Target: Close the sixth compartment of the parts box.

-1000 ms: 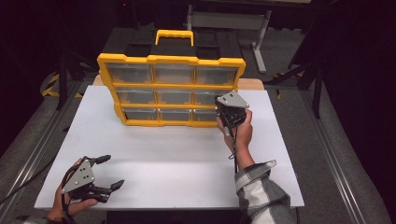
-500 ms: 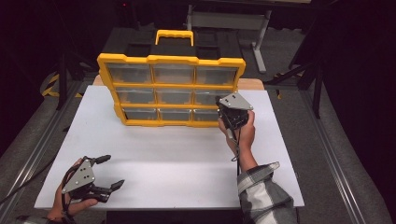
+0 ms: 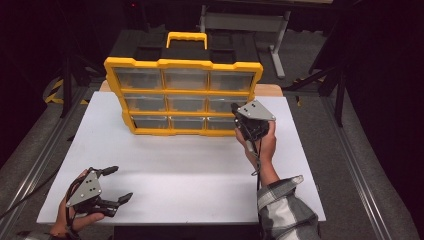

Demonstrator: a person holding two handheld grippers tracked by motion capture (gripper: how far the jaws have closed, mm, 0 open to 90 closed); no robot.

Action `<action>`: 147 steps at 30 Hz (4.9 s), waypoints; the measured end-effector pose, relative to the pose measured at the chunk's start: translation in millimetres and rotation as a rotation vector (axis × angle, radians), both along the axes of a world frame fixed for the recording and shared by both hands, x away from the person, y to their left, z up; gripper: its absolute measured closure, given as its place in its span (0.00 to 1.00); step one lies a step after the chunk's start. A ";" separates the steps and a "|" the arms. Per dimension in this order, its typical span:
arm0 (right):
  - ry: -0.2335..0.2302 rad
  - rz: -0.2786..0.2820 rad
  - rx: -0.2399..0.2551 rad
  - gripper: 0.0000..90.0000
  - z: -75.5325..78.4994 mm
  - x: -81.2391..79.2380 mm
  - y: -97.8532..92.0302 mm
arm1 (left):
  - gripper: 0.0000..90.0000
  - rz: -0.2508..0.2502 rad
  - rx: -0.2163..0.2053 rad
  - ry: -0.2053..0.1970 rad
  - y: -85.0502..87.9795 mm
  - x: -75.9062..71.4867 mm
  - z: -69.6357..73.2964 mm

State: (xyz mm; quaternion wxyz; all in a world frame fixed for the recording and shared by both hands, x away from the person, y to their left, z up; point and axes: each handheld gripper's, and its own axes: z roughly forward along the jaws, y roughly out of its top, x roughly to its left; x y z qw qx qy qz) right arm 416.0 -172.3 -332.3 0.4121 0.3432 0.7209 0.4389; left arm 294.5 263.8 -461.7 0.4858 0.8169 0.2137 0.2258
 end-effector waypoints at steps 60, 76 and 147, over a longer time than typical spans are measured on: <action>-0.065 0.054 0.008 0.08 -9.9 -5.1 6.9 | 0.09 -0.002 -0.002 0.005 0.6 0.9 -0.2; -0.066 0.074 -0.034 0.10 -6.6 -13.0 6.6 | 0.09 -0.003 -0.002 0.006 0.4 0.7 -0.3; -0.054 0.128 -0.134 0.11 -14.7 -53.5 -12.1 | 0.09 0.004 0.001 -0.002 -0.7 0.5 -1.3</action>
